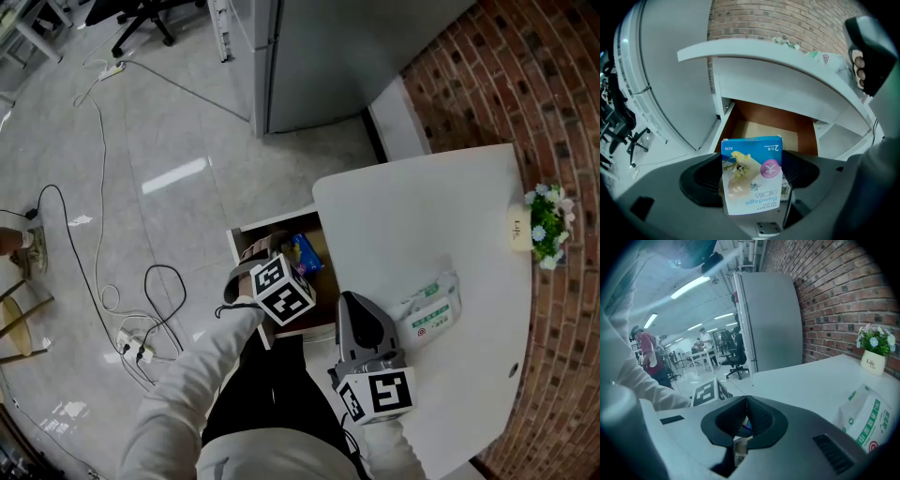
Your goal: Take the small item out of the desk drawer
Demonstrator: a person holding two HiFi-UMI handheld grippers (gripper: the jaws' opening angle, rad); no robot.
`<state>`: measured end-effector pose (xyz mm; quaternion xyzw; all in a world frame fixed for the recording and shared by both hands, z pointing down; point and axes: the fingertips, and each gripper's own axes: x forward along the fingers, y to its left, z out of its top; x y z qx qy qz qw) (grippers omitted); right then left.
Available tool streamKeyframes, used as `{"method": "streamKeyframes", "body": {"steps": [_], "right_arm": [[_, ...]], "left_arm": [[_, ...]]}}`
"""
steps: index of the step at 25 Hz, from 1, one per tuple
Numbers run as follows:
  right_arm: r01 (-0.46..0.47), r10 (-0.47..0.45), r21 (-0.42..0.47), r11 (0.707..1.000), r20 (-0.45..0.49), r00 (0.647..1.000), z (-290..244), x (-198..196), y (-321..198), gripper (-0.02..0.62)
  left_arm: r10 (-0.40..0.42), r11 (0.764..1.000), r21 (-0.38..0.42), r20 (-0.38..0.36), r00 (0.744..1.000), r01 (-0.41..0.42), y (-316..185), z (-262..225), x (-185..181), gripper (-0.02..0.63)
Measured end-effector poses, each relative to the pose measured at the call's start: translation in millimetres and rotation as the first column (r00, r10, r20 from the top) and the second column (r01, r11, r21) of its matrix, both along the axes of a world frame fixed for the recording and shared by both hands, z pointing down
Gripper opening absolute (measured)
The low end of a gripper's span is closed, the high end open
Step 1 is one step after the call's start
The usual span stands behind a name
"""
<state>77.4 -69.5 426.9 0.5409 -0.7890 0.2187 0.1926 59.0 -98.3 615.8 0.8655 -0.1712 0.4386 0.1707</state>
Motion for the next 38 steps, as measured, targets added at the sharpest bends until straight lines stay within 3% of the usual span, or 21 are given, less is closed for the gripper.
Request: {"method": "streamKeyframes", "body": {"steps": [14, 27, 38], "right_arm": [[-0.005, 0.005, 0.048, 0.999, -0.005, 1.0, -23.8, -5.1, 5.1, 0.028], [-0.031, 0.031, 0.071, 0.997, -0.006, 0.999, -39.8, -2.6, 24.4, 0.028], [-0.014, 0.016, 0.104, 0.994, -0.025, 1.0, -53.1, -9.9, 37.5, 0.028]], "left_arm": [[-0.108, 0.991, 0.073, -0.103, 0.989, 0.116, 0.1, -70.3, -28.6, 0.394], [-0.202, 0.964, 0.121, -0.236, 0.95, 0.235, 12.8, -136.9, -55.8, 0.394], [-0.252, 0.934, 0.174, -0.294, 0.922, 0.311, 28.5, -180.3, -81.6, 0.394]]}}
